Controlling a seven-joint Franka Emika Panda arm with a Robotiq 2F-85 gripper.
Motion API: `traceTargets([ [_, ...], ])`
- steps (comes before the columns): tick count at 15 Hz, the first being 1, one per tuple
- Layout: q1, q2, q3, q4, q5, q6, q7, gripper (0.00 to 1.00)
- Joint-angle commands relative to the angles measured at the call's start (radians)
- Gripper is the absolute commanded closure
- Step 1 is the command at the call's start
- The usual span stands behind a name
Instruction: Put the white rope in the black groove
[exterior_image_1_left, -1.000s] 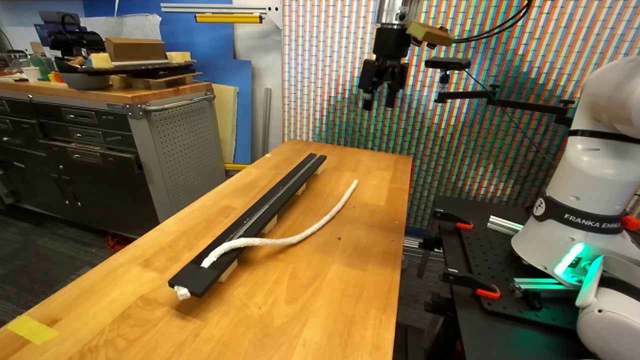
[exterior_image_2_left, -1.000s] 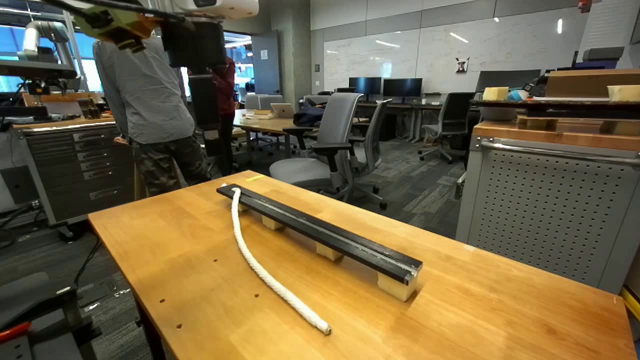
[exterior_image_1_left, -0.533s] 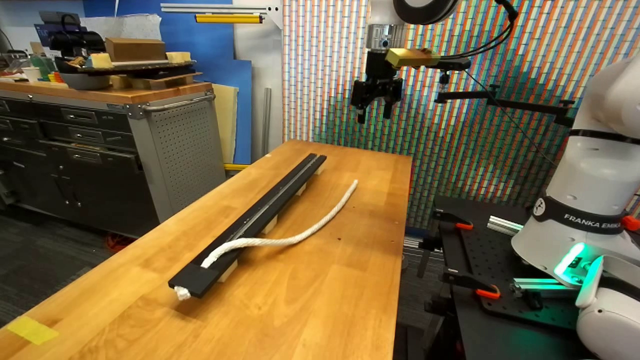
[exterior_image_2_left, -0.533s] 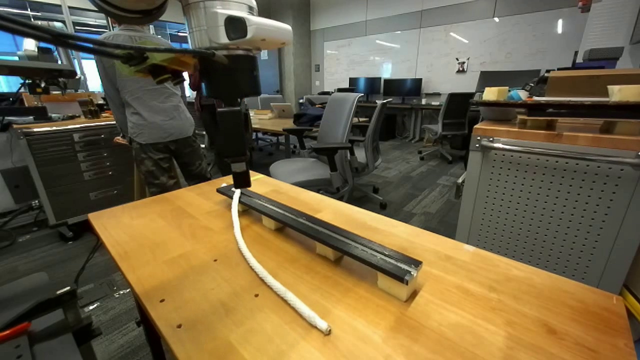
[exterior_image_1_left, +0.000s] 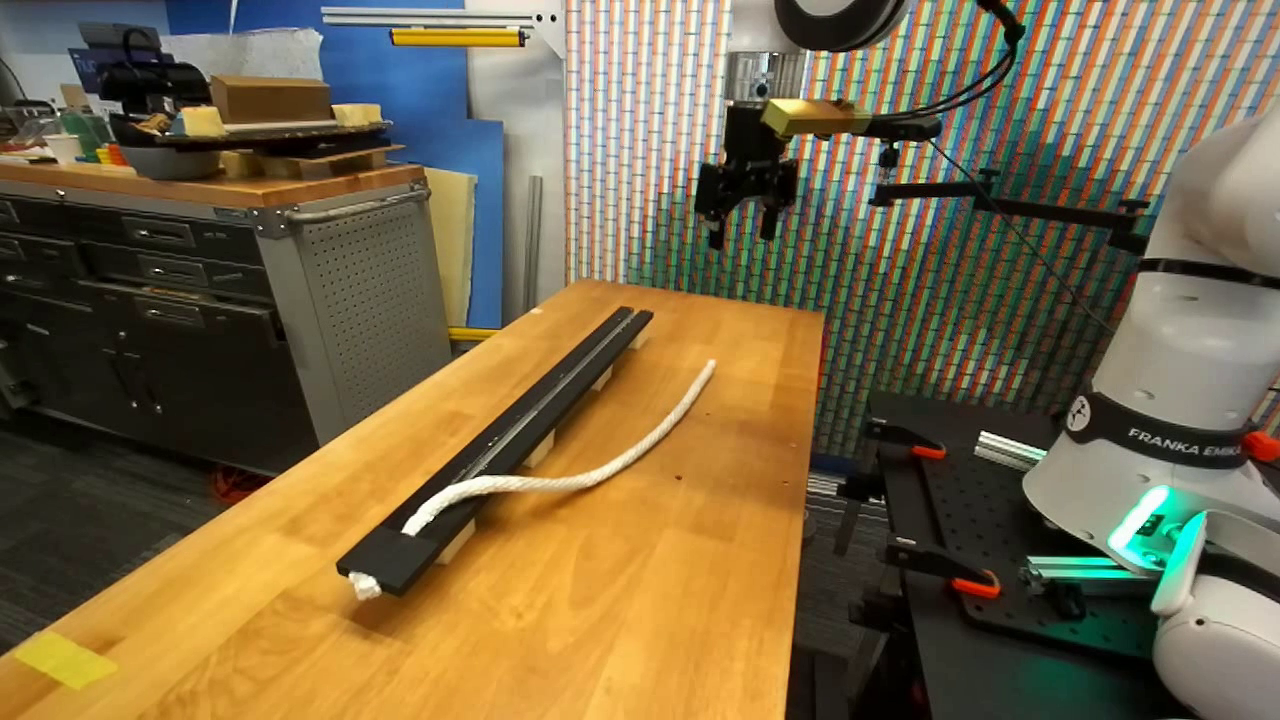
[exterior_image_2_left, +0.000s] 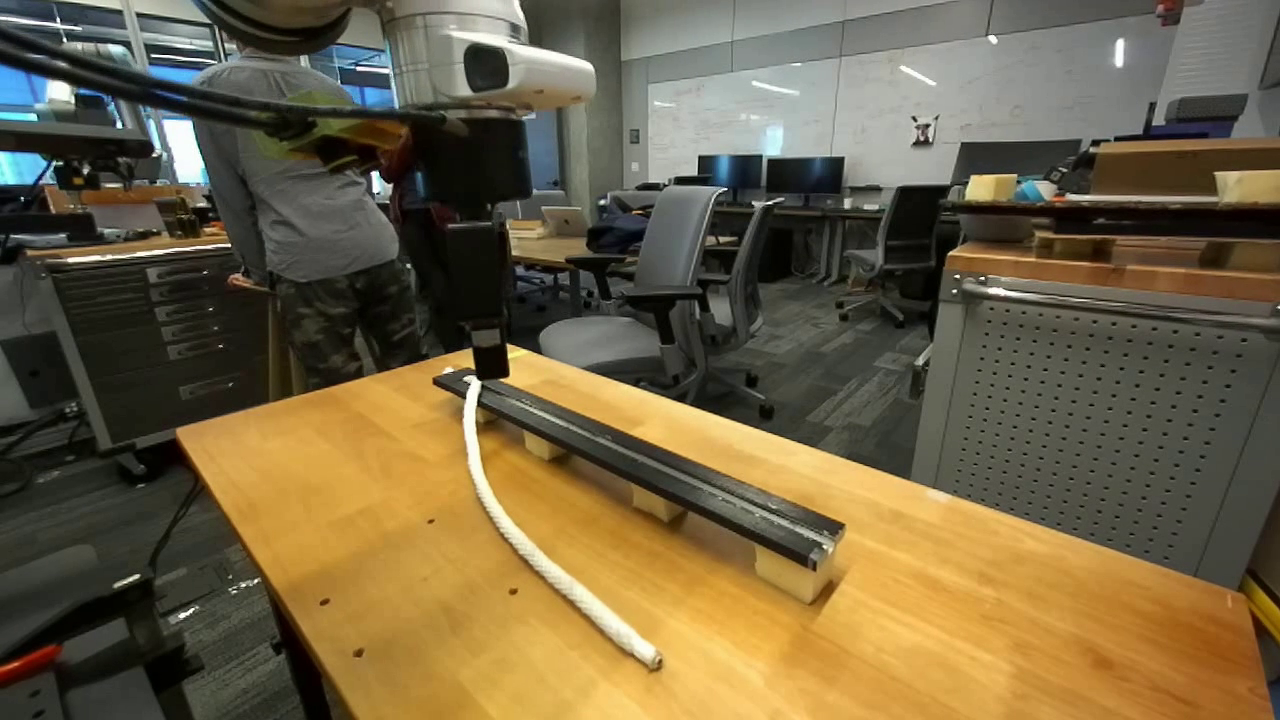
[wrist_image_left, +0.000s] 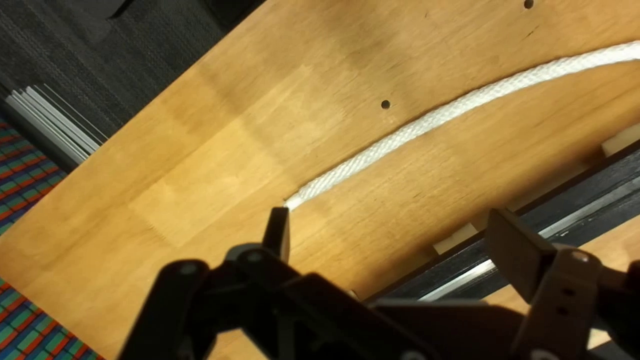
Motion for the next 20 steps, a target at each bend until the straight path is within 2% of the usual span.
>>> traceTargets([
  [1,0.013,0.109,-0.049,0.06,0.099,-0.013,0.002,0.0],
  [5,0.012,0.228,-0.094,0.104,0.244,0.007,0.017,0.0],
  [10,0.011,0.358,-0.126,0.175,0.359,0.039,0.059,0.0],
  [14,0.01,0.455,-0.148,0.227,0.416,0.079,0.115,0.0],
  [20,0.013,0.548,-0.167,0.259,0.444,0.077,0.161,0.0],
])
